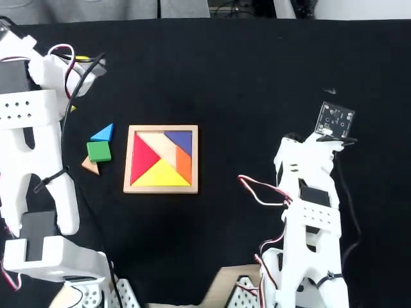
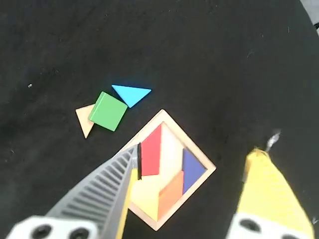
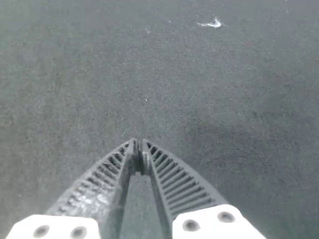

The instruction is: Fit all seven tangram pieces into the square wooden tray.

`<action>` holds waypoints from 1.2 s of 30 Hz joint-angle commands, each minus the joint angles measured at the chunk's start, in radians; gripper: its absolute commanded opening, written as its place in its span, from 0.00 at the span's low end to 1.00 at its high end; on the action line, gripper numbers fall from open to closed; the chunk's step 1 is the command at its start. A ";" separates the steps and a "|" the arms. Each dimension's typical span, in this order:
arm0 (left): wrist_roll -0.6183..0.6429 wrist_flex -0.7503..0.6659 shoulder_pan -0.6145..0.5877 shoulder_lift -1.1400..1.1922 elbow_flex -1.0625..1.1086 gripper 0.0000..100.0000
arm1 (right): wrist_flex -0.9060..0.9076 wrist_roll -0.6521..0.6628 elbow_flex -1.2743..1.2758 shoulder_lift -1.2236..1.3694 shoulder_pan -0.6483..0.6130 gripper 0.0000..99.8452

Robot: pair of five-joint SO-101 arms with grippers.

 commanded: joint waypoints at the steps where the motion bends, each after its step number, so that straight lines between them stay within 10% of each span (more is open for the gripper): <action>1: 0.023 0.006 -0.008 -0.048 -0.036 0.34 | -0.020 0.002 -0.005 -0.027 -0.012 0.01; 15: 0.025 0.006 -0.008 -0.048 -0.038 0.06 | -0.020 0.002 -0.005 -0.027 -0.012 0.01; 36: 0.025 0.006 -0.008 -0.048 -0.036 0.17 | -0.020 0.002 -0.005 -0.027 -0.012 0.01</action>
